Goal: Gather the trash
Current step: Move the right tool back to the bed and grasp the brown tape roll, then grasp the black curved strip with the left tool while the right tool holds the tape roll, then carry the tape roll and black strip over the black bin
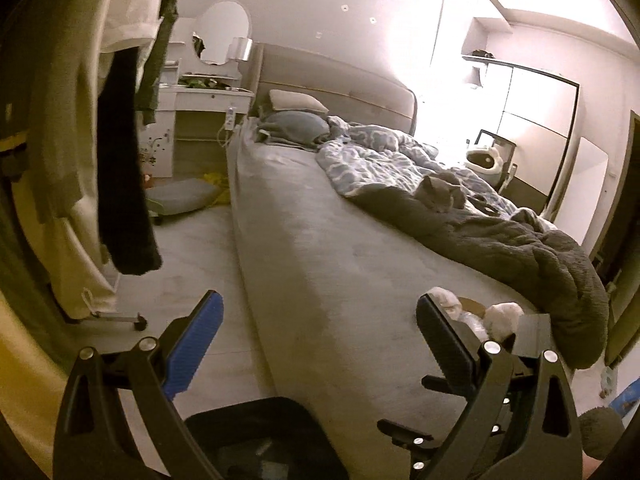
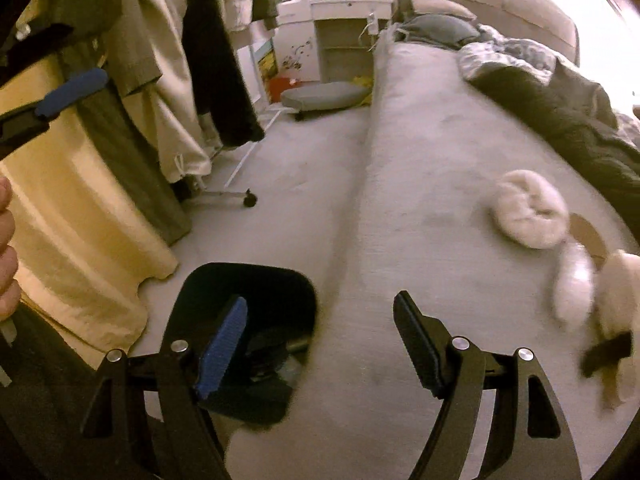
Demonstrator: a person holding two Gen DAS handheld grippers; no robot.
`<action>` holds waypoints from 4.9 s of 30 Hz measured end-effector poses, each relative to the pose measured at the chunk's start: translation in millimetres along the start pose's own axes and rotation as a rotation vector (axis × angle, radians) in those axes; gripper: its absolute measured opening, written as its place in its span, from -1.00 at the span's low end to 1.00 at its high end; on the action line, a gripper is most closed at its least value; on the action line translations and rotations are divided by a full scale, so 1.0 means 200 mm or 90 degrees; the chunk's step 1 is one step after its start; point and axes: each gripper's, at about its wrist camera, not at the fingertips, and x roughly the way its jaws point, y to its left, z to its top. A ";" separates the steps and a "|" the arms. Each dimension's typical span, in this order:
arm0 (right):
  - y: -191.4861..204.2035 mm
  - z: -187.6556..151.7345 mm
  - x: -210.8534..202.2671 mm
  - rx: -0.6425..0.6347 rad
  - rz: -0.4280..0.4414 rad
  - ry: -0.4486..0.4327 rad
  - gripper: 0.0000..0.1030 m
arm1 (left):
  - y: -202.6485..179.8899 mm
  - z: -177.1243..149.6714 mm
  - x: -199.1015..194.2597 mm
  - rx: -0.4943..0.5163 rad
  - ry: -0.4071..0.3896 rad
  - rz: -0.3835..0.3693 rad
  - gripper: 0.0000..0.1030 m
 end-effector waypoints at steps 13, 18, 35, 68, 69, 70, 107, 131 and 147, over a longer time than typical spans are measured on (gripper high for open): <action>-0.36 -0.12 -0.23 0.051 -0.074 -0.033 0.53 | -0.36 -0.04 0.19 0.058 0.025 -0.062 0.91; -0.47 -0.16 -0.28 0.054 -0.102 -0.034 0.53 | -0.47 -0.07 0.25 0.084 0.035 -0.084 0.91; -0.86 -0.32 -0.44 0.106 -0.173 -0.050 0.57 | -0.71 -0.17 0.44 0.110 0.082 -0.131 0.90; -1.14 -0.45 -0.38 0.081 -0.051 -0.045 -0.10 | -1.22 -0.46 0.71 0.263 0.172 -0.204 0.70; -1.15 -0.46 -0.39 0.080 -0.053 -0.048 -0.10 | -1.23 -0.47 0.73 0.265 0.175 -0.205 0.68; -1.16 -0.46 -0.41 0.082 -0.056 -0.053 -0.10 | -1.24 -0.47 0.74 0.265 0.176 -0.205 0.68; -1.35 -0.57 -0.67 0.140 -0.070 -0.115 -0.10 | -1.35 -0.55 0.99 0.255 0.258 -0.211 -0.43; -0.99 -0.26 -0.65 0.125 -0.053 -0.147 -0.10 | -1.00 -0.38 0.66 0.213 0.207 -0.202 -0.57; -0.54 0.03 -0.45 0.053 0.013 -0.135 -0.10 | -0.46 -0.37 0.58 0.140 0.229 -0.061 -0.56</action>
